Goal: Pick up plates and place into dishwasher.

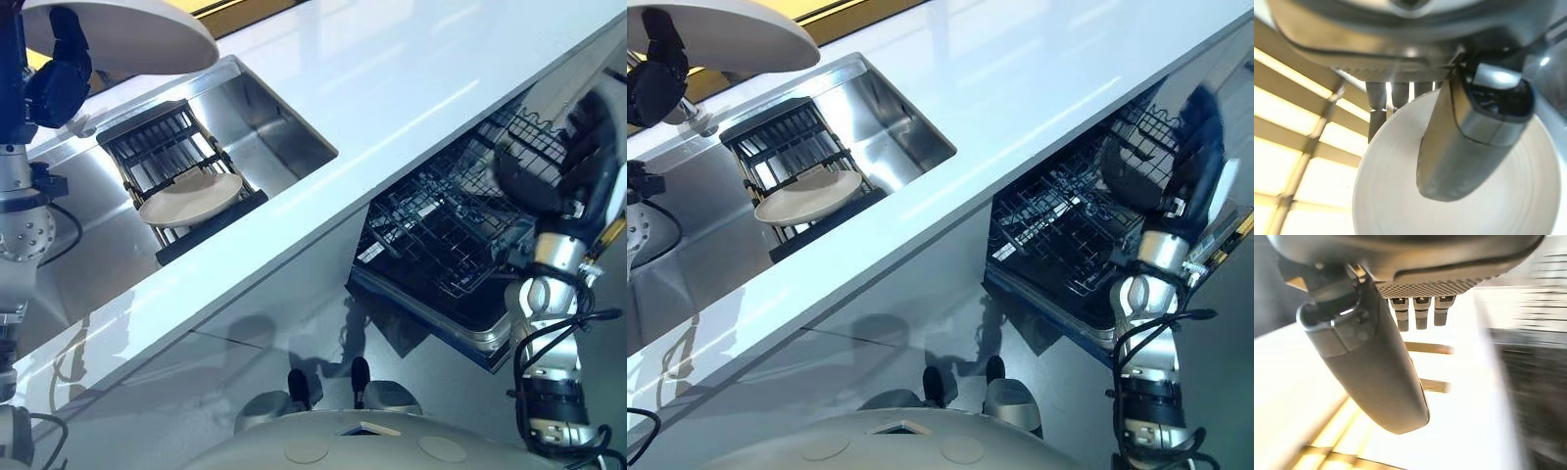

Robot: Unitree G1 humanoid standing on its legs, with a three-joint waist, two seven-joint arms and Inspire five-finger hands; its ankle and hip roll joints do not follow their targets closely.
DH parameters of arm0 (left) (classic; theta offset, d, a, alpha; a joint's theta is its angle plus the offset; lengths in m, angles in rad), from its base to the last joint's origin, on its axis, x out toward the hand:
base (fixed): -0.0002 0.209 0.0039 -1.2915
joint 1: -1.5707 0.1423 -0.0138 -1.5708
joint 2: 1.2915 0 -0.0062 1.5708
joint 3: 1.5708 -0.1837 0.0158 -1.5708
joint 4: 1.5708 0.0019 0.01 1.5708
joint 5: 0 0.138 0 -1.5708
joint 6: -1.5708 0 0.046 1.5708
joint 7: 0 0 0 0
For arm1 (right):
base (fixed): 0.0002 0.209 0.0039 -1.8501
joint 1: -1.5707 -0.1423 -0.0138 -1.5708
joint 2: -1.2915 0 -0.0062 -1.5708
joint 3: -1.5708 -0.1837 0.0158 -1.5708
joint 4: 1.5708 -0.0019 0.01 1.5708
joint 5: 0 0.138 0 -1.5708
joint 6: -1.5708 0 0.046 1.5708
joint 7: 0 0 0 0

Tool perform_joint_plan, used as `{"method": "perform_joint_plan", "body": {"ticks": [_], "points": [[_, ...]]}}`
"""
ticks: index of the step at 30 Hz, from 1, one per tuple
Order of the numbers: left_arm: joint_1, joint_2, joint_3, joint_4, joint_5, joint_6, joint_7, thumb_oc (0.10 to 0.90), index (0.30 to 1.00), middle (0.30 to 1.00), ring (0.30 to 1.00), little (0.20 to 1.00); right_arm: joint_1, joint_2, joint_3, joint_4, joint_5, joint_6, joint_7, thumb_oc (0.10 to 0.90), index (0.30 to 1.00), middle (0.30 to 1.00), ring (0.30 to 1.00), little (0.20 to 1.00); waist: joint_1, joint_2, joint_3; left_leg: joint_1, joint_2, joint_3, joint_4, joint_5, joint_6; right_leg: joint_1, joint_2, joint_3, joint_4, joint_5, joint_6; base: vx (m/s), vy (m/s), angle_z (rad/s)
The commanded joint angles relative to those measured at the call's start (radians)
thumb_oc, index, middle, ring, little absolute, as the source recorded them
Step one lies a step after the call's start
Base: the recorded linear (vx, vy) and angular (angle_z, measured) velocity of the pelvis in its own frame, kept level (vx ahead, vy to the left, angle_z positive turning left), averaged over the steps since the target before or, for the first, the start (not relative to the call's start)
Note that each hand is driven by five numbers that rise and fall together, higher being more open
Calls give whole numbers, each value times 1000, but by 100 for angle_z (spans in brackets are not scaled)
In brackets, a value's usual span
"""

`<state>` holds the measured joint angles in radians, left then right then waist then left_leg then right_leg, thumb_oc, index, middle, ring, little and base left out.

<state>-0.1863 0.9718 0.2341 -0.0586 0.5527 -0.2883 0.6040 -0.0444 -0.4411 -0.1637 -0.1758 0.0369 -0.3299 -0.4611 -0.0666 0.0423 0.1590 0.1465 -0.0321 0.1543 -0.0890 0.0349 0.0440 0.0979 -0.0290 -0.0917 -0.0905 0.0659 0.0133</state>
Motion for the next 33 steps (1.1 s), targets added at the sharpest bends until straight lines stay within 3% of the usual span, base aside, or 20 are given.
{"method": "perform_joint_plan", "body": {"ticks": [1, 3, 4, 5, 6, 7, 8, 12, 20, 26, 33], "points": [[-161, 32, 9, -27, 1, -9, 85, 100, 300, 300, 300, 200, -130, -74, 31, -110, -27, -111, -22, 800, 900, 900, 900, 900, 8, 12, -116, 11, -25, -36, 2, -103, 16, -14, 42, -20, 117, -168, 22, 0, 0, 0], [-187, 18, -17, -31, 4, -12, 82, 100, 300, 300, 300, 200, -173, -78, 61, -137, 71, -123, 97, 800, 900, 900, 900, 900, 13, 10, -121, 11, -25, -40, 2, -102, 12, -12, 44, -20, 116, -168, 19, -6, -13, 5], [-189, 18, -17, -30, 4, -12, 82, 100, 300, 300, 300, 200, -173, -78, 58, -137, 77, -123, 103, 800, 900, 900, 900, 900, 13, 10, -121, 11, -25, -40, 2, -102, 12, -11, 44, -21, 116, -168, 19, -9, -14, 7], [-203, 4, -33, -37, 5, -15, 77, 100, 300, 300, 300, 200, -199, -76, 87, -164, 201, -94, 276, 800, 900, 900, 900, 900, 16, 8, -124, 10, -25, -43, 2, -100, 10, -11, 44, -23, 116, -169, 17, -11, -16, 5], [-216, -1, -44, -43, 3, -13, 69, 100, 300, 300, 300, 200, -213, -78, 108, -183, 287, -49, 373, 800, 900, 900, 900, 900, 18, 6, -125, 9, -25, -46, 2, -98, 8, -10, 44, -25, 116, -169, 16, -25, -31, 4], [-239, -17, -71, -49, -2, -9, 58, 100, 300, 300, 300, 200, -237, -67, 153, -218, 378, 53, 503, 800, 900, 900, 900, 900, 21, 2, -128, 7, -24, -48, 2, -95, 5, -10, 43, -29, 115, -168, 15, -28, -36, 4], [-255, -28, -95, -49, -4, -14, 58, 100, 300, 300, 300, 200, -252, -65, 187, -229, 410, 86, 538, 800, 900, 900, 900, 900, 24, -2, -130, 6, -24, -51, 2, -95, 4, -8, 42, -33, 113, -169, 13, -26, -35, 9], [-317, -76, -196, -32, 5, -7, 63, 100, 300, 300, 300, 200, -310, -45, 279, -216, 403, 107, 546, 800, 900, 900, 900, 900, 33, -13, -136, 4, -25, -60, 2, -92, 2, 0, 41, -44, 104, -167, 10, -3, -42, 12], [-373, -241, -362, 26, 14, 8, 57, 100, 300, 300, 300, 200, -368, 65, 373, -190, 277, 31, 471, 800, 900, 900, 900, 900, 38, -20, -146, 8, -21, -61, 2, -92, 2, 13, 45, -46, 84, -154, 17, 17, -33, 9], [-320, -322, -390, 25, 24, -4, 19, 100, 300, 300, 300, 200, -344, 96, 377, -173, 210, 0, 407, 800, 900, 900, 900, 900, 36, -22, -147, 13, -17, -55, 2, -94, 3, 20, 47, -41, 74, -149, 20, 13, -5, -2], [-275, -352, -396, 42, 35, -17, 7, 100, 300, 300, 300, 200, -315, 90, 351, -168, 160, -45, 358, 800, 900, 900, 900, 900, 31, -22, -143, 16, -13, -50, 2, -94, 4, 21, 48, -38, 75, -148, 21, 9, -1, -2]]}}
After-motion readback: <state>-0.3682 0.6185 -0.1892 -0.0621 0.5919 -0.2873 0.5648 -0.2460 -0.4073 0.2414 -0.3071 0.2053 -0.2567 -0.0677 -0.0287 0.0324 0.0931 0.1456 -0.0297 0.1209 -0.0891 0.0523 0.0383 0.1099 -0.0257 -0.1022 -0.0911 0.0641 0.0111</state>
